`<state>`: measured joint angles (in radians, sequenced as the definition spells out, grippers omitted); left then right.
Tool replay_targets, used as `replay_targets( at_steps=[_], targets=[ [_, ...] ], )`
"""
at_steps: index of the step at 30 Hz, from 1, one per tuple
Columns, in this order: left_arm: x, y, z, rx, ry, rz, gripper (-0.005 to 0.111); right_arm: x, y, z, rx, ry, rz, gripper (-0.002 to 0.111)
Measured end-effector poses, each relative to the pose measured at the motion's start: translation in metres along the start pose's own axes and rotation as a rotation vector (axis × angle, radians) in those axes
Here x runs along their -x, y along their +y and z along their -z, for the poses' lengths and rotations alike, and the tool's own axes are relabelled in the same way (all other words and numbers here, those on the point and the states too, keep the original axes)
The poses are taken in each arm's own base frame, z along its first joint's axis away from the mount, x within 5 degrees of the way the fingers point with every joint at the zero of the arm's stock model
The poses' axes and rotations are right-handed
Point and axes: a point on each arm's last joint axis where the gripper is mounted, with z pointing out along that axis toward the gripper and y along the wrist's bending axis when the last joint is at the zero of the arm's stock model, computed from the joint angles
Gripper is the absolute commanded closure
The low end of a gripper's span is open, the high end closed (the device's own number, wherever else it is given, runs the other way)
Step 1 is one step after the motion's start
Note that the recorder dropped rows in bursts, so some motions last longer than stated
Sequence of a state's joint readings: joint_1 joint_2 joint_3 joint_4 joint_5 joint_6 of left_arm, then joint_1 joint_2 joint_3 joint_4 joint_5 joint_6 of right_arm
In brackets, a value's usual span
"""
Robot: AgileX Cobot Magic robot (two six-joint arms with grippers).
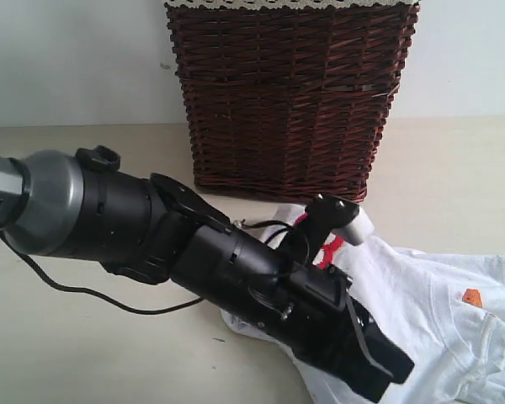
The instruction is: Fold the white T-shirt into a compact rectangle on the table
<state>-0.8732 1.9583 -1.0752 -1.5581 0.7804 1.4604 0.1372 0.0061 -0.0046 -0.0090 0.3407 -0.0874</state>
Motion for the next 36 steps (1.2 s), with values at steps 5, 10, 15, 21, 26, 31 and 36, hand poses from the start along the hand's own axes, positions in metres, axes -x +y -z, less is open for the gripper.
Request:
replay_targets(
  at_steps=[5,10,15,21,26,31,36],
  targets=[
    [0.000,0.003,-0.004,0.032,-0.012,0.042,0.107,0.000,0.000,0.000,0.000,0.000,0.000,0.060],
    [0.026,0.028,0.021,0.124,-0.122,0.028,0.107,0.000,0.000,0.000,0.000,0.000,0.000,0.060],
    [0.028,0.041,0.032,0.197,-0.090,-0.160,0.107,0.000,0.000,0.000,0.000,0.000,0.000,0.060],
    [0.018,0.043,0.027,0.198,0.023,-0.298,0.107,0.000,0.000,0.000,0.000,0.000,0.000,0.060],
    [0.015,0.052,0.017,0.228,0.068,-0.362,0.107,0.000,0.000,0.000,0.000,0.000,0.000,0.060],
    [0.022,0.066,0.012,0.285,0.099,-0.438,0.107,0.000,0.000,0.000,0.000,0.000,0.000,0.060],
    [0.020,0.075,0.008,0.300,0.200,-0.526,0.107,0.000,0.000,0.000,0.000,0.000,0.000,0.060]
  ],
)
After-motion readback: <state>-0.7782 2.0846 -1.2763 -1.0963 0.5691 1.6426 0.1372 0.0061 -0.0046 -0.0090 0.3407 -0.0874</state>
